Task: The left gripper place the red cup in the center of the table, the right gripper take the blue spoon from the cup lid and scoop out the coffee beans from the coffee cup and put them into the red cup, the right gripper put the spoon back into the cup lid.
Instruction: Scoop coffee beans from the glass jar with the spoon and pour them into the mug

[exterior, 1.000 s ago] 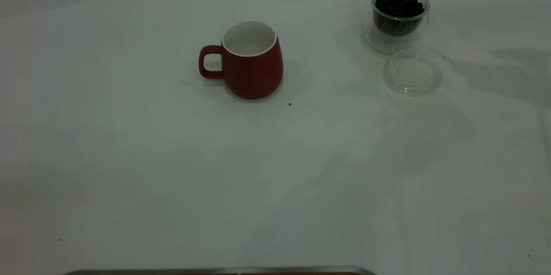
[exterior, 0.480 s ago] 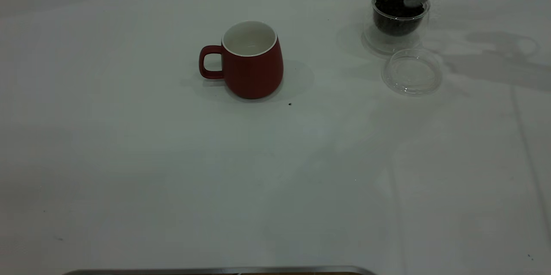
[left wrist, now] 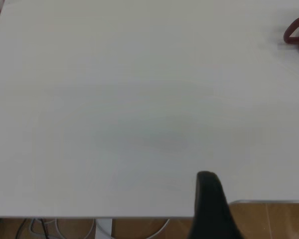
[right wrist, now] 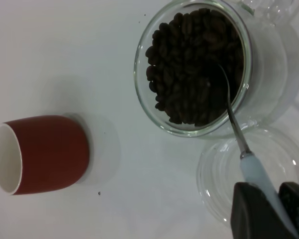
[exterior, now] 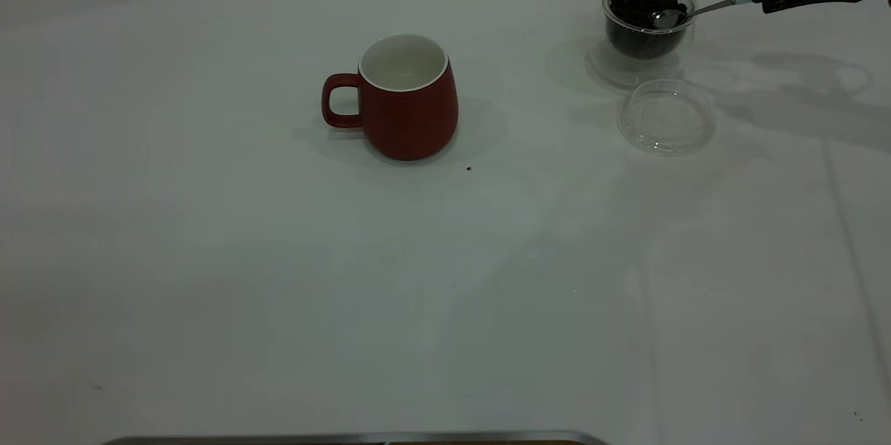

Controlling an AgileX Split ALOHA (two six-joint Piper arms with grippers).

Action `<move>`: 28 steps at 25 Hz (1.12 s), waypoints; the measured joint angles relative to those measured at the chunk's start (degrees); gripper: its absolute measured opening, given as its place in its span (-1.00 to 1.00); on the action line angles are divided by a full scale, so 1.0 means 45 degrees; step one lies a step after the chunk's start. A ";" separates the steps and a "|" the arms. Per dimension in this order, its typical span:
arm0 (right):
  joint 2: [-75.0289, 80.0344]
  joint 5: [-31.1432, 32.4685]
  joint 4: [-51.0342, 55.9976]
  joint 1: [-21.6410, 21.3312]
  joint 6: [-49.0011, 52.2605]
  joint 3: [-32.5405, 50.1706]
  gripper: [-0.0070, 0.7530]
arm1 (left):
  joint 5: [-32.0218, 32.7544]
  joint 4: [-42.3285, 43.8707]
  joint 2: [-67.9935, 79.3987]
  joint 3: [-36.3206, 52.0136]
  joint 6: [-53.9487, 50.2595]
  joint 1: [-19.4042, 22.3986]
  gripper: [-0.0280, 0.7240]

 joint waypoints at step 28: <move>0.0585 0.0542 0.0871 -0.0036 -0.0137 -0.0010 -0.71 | 0.0000 0.0000 0.0000 0.0000 0.0012 0.0000 0.49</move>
